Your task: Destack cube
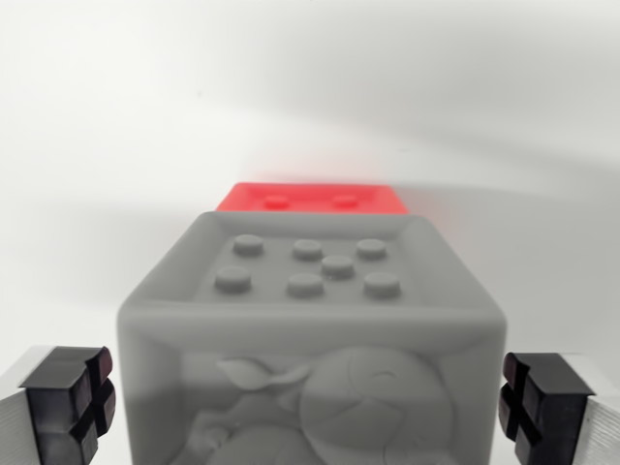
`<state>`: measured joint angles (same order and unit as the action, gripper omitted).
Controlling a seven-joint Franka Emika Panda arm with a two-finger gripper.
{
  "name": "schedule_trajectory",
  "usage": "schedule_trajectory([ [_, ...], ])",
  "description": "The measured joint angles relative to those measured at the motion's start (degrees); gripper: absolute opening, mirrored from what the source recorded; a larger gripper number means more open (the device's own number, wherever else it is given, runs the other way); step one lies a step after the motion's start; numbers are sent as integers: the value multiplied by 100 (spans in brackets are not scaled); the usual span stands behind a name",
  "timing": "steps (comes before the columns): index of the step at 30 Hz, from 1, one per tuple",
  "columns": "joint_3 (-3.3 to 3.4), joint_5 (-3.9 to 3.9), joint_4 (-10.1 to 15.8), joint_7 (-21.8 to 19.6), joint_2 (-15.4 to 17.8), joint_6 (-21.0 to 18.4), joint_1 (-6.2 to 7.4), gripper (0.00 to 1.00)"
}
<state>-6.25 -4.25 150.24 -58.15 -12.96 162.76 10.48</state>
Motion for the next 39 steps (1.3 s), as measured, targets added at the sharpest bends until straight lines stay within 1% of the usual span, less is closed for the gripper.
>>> schedule_trajectory([
  [4,19,-15,-7,-13,-49,41,15,100],
  [5,22,-15,-7,-14,-51,44,17,0],
  [39,27,-17,-9,-16,-51,45,22,0],
])
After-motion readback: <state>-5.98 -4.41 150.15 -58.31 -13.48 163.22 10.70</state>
